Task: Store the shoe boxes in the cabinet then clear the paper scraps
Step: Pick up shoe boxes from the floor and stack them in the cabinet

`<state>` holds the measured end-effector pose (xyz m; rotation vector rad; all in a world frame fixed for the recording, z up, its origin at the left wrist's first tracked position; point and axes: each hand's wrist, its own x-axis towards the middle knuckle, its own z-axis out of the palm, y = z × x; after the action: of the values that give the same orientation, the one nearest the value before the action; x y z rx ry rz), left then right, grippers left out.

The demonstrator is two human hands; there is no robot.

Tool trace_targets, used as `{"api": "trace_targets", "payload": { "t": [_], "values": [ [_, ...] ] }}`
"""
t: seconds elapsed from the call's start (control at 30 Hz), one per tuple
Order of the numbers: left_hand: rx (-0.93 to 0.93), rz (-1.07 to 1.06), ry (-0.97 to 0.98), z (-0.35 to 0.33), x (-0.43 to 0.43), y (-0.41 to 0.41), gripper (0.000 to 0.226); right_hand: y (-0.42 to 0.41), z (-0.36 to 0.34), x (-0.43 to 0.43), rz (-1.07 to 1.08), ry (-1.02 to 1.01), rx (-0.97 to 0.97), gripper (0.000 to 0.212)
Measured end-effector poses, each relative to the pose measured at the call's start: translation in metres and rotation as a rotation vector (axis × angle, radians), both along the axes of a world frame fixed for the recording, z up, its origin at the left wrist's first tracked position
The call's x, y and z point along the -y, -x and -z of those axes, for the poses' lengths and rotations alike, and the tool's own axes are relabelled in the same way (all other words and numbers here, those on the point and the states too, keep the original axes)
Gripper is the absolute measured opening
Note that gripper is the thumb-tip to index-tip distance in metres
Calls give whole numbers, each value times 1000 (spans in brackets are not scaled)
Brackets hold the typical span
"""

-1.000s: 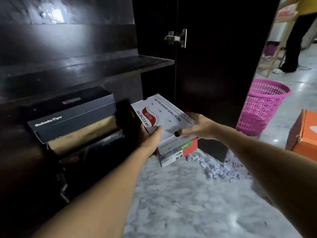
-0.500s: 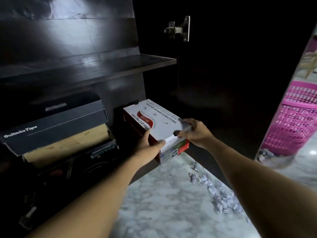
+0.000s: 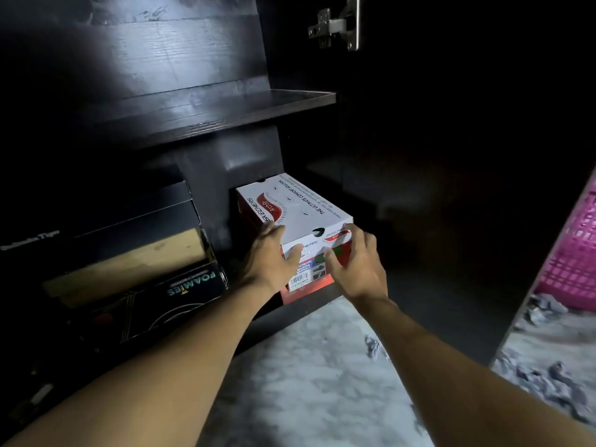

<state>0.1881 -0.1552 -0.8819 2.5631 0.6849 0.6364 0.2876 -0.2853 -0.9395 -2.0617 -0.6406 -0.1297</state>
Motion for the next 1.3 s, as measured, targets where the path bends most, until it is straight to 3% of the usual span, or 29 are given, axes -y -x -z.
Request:
{"api": "trace_targets", "payload": {
  "t": [0.27, 0.6, 0.87, 1.07, 1.2, 1.3],
  "values": [
    [-36, 10, -5, -6, -44, -35, 50, -29, -8, -48, 32, -76, -106, 54],
    [-47, 6, -22, -6, -66, -51, 50, -35, 2, -72, 27, -62, -111, 70],
    [-205, 48, -22, -29, -55, -34, 53, -30, -37, -41, -8, 79, -38, 51],
    [-114, 117, 39, -65, -30, -12, 43, -13, -85, 0, -57, 222, 7, 60],
    [-26, 238, 64, -85, -2, 0, 21, 1, -115, 37, -25, 278, 79, 55],
    [8, 309, 95, -93, 24, 6, 23, 15, -128, 74, 16, 325, 98, 54]
  ]
}}
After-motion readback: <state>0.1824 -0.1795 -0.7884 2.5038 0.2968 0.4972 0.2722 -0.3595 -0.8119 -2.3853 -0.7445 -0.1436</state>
